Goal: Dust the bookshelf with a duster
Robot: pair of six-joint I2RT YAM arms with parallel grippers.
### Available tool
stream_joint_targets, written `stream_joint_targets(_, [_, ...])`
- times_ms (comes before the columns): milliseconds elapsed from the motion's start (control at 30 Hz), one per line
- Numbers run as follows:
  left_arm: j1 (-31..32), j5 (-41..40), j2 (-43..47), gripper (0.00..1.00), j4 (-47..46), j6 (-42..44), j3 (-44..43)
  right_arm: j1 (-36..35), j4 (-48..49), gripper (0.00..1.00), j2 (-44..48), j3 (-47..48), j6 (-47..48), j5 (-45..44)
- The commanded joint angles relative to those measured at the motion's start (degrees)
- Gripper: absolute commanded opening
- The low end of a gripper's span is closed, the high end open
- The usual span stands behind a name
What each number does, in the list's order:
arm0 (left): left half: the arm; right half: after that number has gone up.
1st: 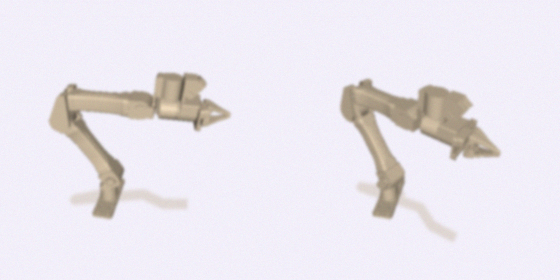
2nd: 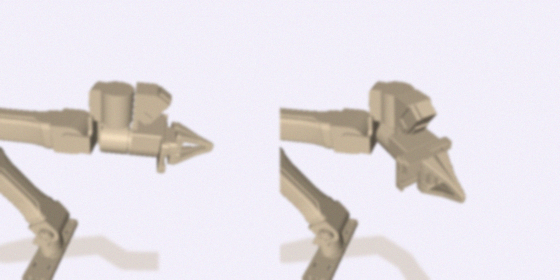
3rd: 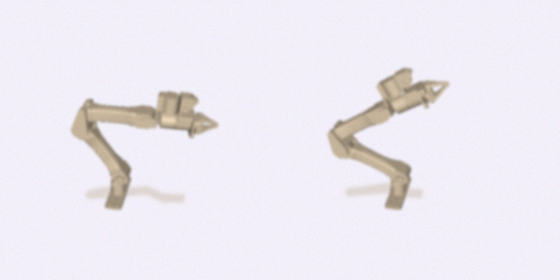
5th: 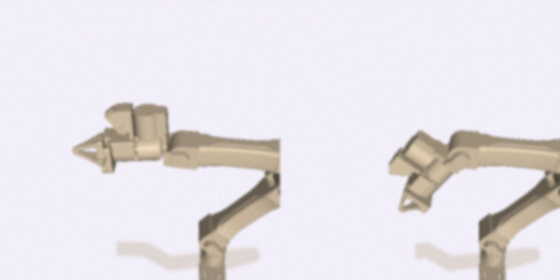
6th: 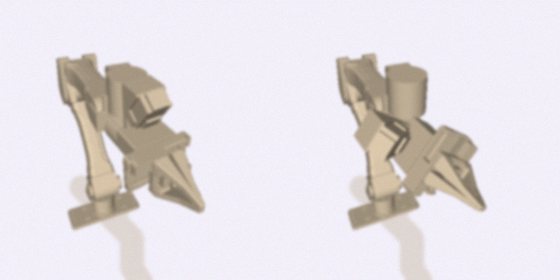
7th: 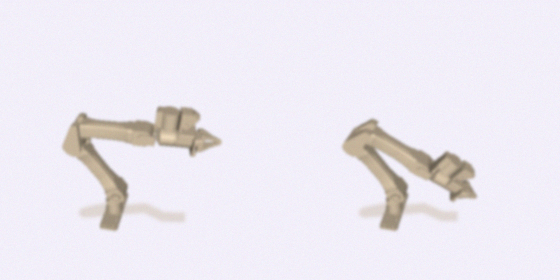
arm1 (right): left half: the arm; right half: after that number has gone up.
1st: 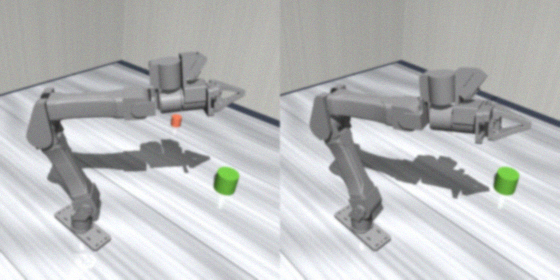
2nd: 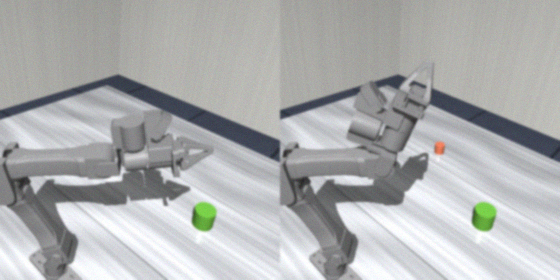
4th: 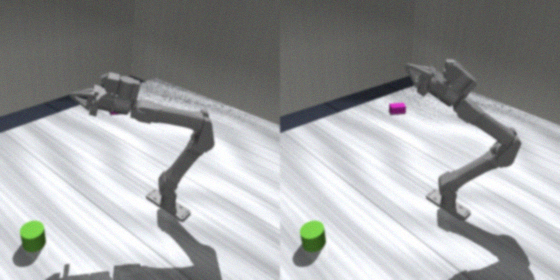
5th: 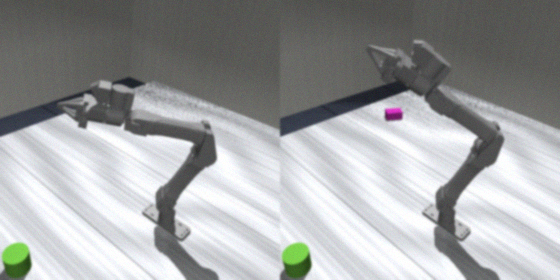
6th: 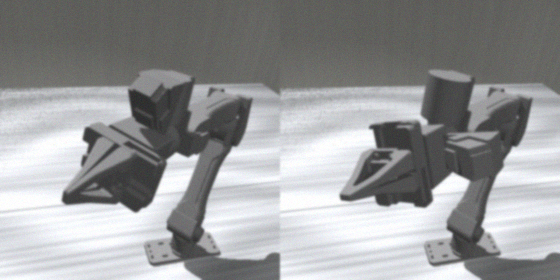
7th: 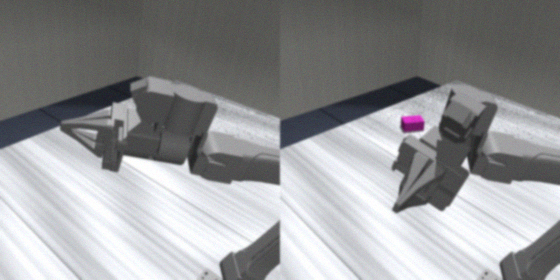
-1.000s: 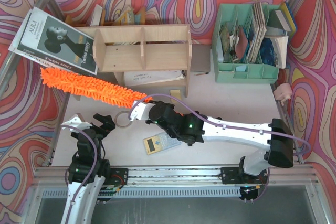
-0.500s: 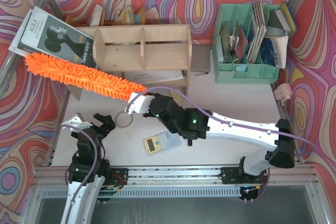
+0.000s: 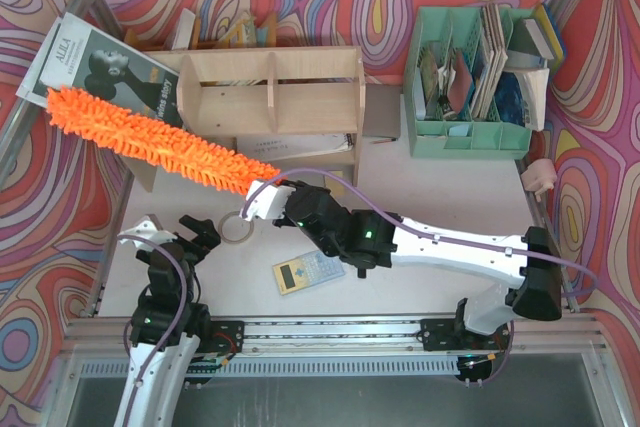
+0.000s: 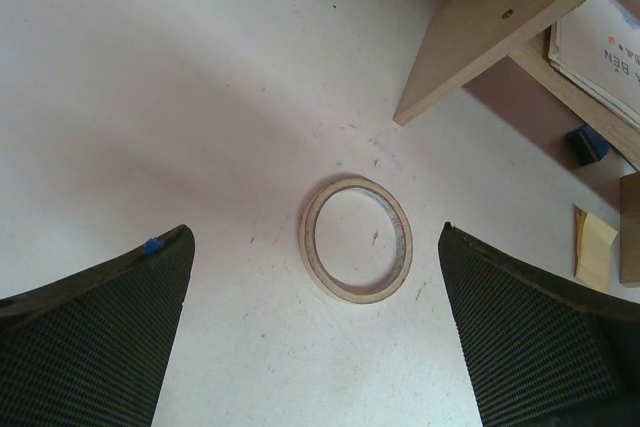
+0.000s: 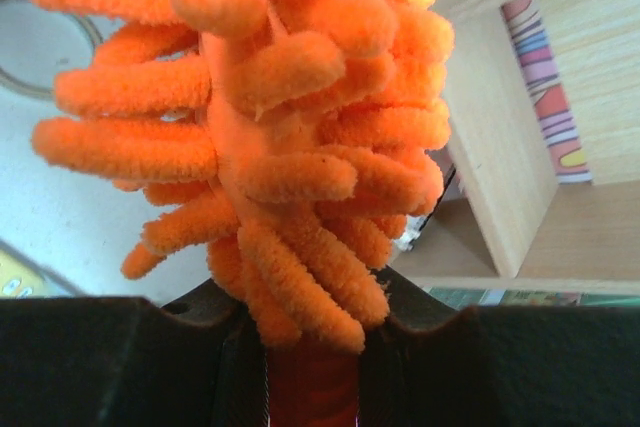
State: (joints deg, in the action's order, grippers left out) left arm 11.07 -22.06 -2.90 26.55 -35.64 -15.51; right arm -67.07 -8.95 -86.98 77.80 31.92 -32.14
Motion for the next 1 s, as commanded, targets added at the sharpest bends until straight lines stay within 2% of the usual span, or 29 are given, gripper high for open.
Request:
stream_joint_targets(0, [-0.26, 0.27, -0.95, 0.98, -2.34, 0.94, 1.01, 0.18, -1.08, 0.00, 5.14, -3.36, -4.42, -1.90])
stream_joint_targets(367, [-0.26, 0.66, -1.41, 0.98, -2.77, 1.14, 1.05, 1.08, -1.40, 0.00, 9.44, -12.84, -10.20, -4.71])
stream_joint_targets(600, [-0.26, 0.74, -1.20, 0.99, -2.38, 1.10, 0.99, 0.64, -4.61, 0.00, 7.19, -5.84, -8.45, -3.72])
stream_joint_targets(967, [-0.26, 0.20, 0.30, 0.98, -1.45, 0.92, 1.07, -1.91, -0.75, 0.00, 2.55, 2.26, -2.65, -1.79])
